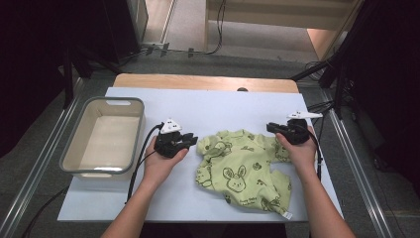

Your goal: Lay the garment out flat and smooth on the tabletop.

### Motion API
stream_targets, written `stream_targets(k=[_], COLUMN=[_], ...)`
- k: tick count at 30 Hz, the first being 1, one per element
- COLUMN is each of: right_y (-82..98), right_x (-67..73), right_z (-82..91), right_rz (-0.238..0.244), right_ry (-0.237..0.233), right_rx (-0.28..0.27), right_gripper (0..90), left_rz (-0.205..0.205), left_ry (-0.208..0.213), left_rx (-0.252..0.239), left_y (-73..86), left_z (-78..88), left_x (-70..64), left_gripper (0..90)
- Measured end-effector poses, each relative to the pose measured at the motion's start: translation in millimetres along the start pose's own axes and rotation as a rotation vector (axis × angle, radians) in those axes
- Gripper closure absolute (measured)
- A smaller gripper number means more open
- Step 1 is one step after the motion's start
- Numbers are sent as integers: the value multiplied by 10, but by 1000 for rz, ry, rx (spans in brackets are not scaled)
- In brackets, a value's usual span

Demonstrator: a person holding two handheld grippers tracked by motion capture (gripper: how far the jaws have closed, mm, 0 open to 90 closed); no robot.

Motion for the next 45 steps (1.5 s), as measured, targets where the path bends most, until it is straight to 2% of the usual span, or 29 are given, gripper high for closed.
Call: stream_targets(k=[3, 6, 9, 11, 13, 16, 17, 19, 21, 22, 25, 28, 29, 31, 33, 36, 38, 41, 43, 44, 45], right_y=[93, 184, 223, 249, 284, 340, 346, 356, 371, 375, 389, 380, 362, 250, 89, -153, -271, -411, -461, -465, -449], right_x=[68, 119, 173, 217, 238, 262, 278, 316, 352, 360, 396, 409, 396, 324, 211, 39, -67, -218, -324, -364, -400], right_z=[-40, -103, -159, -205, -271, -324, -326, -319, -297, -287, -249, -237, -230, -219, -195, -199, -241, -333, -408, -451, -490], right_rz=[2, 27, 46, 55, 79, 83, 96, 97, 113, 111, 83, 108, 110, 99, 83, 72, 72, 72, 57, 47, 41], right_ry=[-15, -23, -32, -39, -25, -23, -12, 2, 11, 8, -30, -45, -39, -20, 23, 68, 94, 140, 172, 180, 198], right_rx=[28, 71, 93, 110, 126, 152, 152, 158, 169, 173, 190, 190, 177, 105, 36, -25, -37, -48, -45, -36, -17], right_gripper=[623, 498, 447, 419, 406, 403, 420, 485, 572, 611, 789, 827, 834, 838, 839, 840, 840, 839, 824, 783, 686], left_rz=[-24, -70, -85, -101, -87, -79, -97, -86, -90, -78, -40, -29, -24, -12, 7, 38, 52, 102, 139, 140, 123], left_ry=[57, 65, 71, 46, 33, 39, 36, 34, 14, 6, -28, -69, -87, -132, -173, -223, -256, -292, -292, -298, -329], left_rx=[20, 65, 87, 99, 98, 89, 100, 103, 112, 112, 91, 75, 70, 63, 61, 69, 80, 95, 94, 78, 57], left_y=[74, 185, 254, 274, 269, 255, 262, 261, 256, 249, 188, 124, 101, 65, 41, 18, 8, -3, -21, -44, -72], left_z=[-11, -81, -172, -226, -272, -317, -322, -335, -327, -319, -273, -198, -168, -106, -49, 16, 47, 66, 37, 17, 9], left_x=[-122, -195, -241, -229, -216, -230, -223, -220, -184, -160, -71, 13, 53, 149, 252, 389, 463, 555, 607, 628, 658], left_gripper=[564, 502, 500, 515, 552, 617, 646, 721, 838, 865, 883, 886, 886, 888, 888, 888, 889, 889, 884, 834, 713])
Point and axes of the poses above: each handheld gripper's, and its own axes: z roughly backward along the jaws, y roughly out of its underside, x roughly to its left, the point moved 10 cm from there along -z, roughly forward along the jaws, and after that the axes turned 13 degrees about -x, right-handed, at the moved point
